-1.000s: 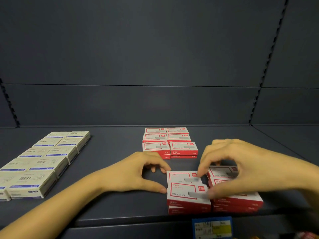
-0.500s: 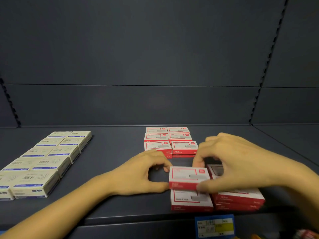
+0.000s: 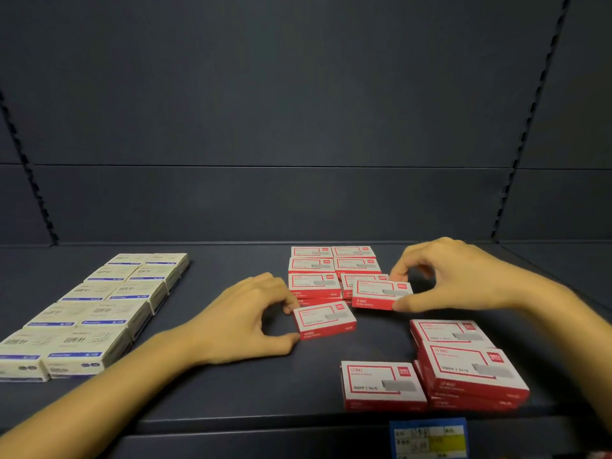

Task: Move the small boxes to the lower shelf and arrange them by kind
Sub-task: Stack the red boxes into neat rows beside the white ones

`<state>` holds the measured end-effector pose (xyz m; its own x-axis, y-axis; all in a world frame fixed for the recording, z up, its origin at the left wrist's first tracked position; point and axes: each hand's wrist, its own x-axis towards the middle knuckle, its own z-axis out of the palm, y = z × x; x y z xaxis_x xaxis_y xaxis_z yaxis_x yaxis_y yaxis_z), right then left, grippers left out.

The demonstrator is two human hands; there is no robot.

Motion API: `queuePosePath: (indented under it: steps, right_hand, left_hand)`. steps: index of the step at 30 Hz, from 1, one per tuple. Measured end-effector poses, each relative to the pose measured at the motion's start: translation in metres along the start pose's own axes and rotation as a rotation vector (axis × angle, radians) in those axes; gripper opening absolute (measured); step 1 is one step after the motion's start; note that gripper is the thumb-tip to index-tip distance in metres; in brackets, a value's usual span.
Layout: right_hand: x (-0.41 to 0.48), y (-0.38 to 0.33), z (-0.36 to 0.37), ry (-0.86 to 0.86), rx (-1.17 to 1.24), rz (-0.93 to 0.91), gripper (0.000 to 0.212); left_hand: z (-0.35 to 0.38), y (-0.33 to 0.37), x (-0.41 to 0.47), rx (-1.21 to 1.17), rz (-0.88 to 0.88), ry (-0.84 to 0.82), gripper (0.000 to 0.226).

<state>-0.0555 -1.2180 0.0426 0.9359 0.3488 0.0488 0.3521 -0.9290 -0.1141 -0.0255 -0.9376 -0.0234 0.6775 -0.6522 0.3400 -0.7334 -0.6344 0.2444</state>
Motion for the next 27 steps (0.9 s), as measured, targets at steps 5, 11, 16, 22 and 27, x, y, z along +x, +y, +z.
queuePosePath:
  steps: [5,11,16,22,27]
  right_hand:
    - [0.008,0.004,0.007,-0.034,-0.063,-0.028,0.041]
    - [0.012,0.003,0.01,-0.046,-0.122,-0.086,0.043]
    - [0.012,-0.002,0.014,-0.004,-0.155,-0.101,0.044]
    - [0.001,-0.001,0.009,0.08,-0.088,-0.114,0.036]
    - [-0.024,0.015,-0.002,0.076,0.195,-0.177,0.036]
  left_hand:
    - [-0.004,-0.011,-0.005,-0.006,-0.061,0.004,0.026]
    - [-0.001,-0.013,-0.005,-0.057,-0.085,-0.019,0.029]
    - [0.001,-0.013,-0.005,-0.116,-0.113,-0.004,0.034]
    - [-0.004,-0.006,-0.007,-0.073,-0.144,0.102,0.026]
    - [-0.007,0.028,-0.011,-0.263,-0.03,0.115,0.029]
